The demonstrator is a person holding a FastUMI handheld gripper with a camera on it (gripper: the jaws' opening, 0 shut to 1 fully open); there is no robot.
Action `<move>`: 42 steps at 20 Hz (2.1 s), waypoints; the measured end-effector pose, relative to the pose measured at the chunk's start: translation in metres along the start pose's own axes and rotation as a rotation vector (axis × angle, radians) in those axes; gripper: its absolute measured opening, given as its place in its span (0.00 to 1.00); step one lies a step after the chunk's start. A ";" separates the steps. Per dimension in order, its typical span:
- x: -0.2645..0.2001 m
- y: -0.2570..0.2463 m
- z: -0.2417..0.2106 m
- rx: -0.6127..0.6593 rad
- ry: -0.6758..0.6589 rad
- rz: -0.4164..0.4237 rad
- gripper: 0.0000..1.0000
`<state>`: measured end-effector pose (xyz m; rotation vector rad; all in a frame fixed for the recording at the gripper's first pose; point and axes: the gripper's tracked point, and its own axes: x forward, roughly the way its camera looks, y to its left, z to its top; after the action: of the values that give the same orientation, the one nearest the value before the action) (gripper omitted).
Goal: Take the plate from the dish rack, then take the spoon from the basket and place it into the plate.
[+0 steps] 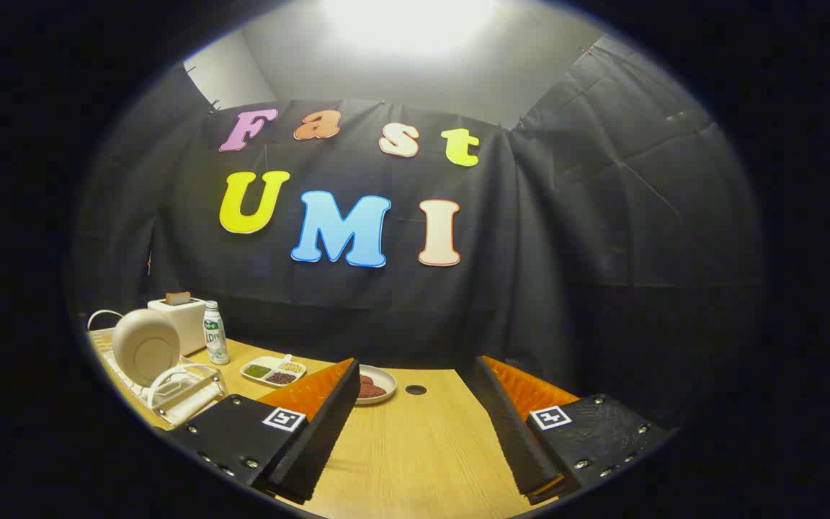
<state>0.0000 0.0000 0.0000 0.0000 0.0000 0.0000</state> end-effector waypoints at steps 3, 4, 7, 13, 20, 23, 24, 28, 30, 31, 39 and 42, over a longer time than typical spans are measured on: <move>-0.021 0.032 0.033 0.033 0.011 0.001 0.98; -0.026 0.045 0.041 0.043 0.014 0.006 0.98; -0.038 0.085 0.062 0.061 0.015 0.034 0.98; -0.041 0.165 0.083 0.092 0.026 0.101 0.98; -0.027 0.260 0.059 0.163 0.151 0.188 0.98; -0.020 0.303 0.034 0.204 0.246 0.218 0.98; -0.016 0.314 0.027 0.216 0.270 0.221 0.98; -0.004 0.357 -0.001 0.246 0.362 0.237 0.97; 0.002 0.373 -0.014 0.248 0.409 0.248 0.96; 0.006 0.379 -0.022 0.242 0.434 0.245 0.81; 0.019 0.405 -0.081 0.210 0.667 0.240 0.65; 0.020 0.411 -0.091 0.206 0.715 0.234 0.46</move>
<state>0.0199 0.4112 -0.0912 0.2059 0.7148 0.2340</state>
